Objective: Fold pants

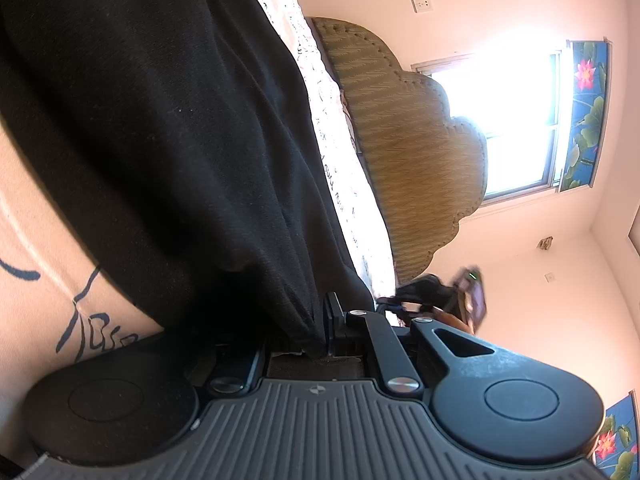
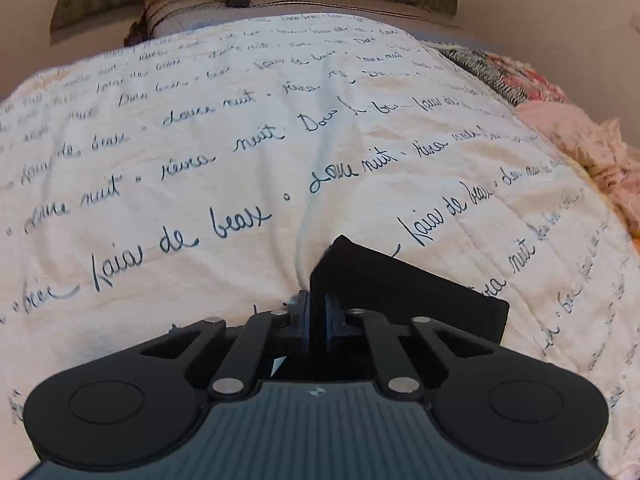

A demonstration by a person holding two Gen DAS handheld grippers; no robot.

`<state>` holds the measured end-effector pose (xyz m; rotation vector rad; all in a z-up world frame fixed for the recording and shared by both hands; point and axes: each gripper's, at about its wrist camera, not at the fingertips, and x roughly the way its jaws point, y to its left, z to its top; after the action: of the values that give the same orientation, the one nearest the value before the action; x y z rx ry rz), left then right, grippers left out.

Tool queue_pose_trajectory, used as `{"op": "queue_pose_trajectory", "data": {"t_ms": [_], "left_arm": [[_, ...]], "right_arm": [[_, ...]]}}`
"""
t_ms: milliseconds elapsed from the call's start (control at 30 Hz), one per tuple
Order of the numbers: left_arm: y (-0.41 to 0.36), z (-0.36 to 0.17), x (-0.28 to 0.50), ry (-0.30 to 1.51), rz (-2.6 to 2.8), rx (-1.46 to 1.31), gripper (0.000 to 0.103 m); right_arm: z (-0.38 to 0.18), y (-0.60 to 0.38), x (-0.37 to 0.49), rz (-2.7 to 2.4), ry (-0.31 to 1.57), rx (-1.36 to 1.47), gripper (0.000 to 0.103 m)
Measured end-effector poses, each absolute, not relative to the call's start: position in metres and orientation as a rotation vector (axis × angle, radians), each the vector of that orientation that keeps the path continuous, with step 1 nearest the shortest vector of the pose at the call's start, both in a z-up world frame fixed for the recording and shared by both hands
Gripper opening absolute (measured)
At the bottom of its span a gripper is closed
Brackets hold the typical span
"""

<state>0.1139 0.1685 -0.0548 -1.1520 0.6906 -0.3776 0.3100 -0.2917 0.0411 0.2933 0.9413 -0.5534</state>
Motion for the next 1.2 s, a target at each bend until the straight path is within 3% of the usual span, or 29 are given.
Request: {"op": "queue_pose_trajectory", "data": {"t_ms": [267,467,567,600,633,700,933,1200], "left_arm": [[0.167,-0.054,0.116,0.689,-0.379,-1.151,0.02],[0.166,-0.054,0.118,0.688,-0.376,-1.141,0.02],[0.165,-0.054,0.119,0.688,-0.376,-1.137,0.02],[0.165,-0.054,0.12,0.688,-0.376,-1.136,0.02],[0.165,-0.054,0.12,0.687,-0.377,-1.135,0.02],[0.165,-0.054,0.12,0.687,-0.377,-1.136,0.02],[0.166,-0.054,0.121,0.687,-0.379,-1.138,0.02],[0.166,-0.056,0.121,0.685,-0.384,-1.146,0.021]], "right_arm": [[0.115,-0.375,0.218,-0.368,0.668,0.654,0.004],[0.107,-0.403,0.178,-0.331,0.716,0.764,0.004],[0.089,-0.401,0.19,-0.26,0.782,0.842,0.012],[0.083,-0.395,0.199,-0.259,0.811,0.839,0.026],[0.08,-0.385,0.208,-0.263,0.83,0.804,0.042],[0.077,-0.358,0.233,-0.291,0.877,0.651,0.056],[0.043,-0.272,0.32,-0.448,1.036,0.132,0.054],[0.028,-0.271,0.329,-0.627,1.086,0.039,0.051]]}}
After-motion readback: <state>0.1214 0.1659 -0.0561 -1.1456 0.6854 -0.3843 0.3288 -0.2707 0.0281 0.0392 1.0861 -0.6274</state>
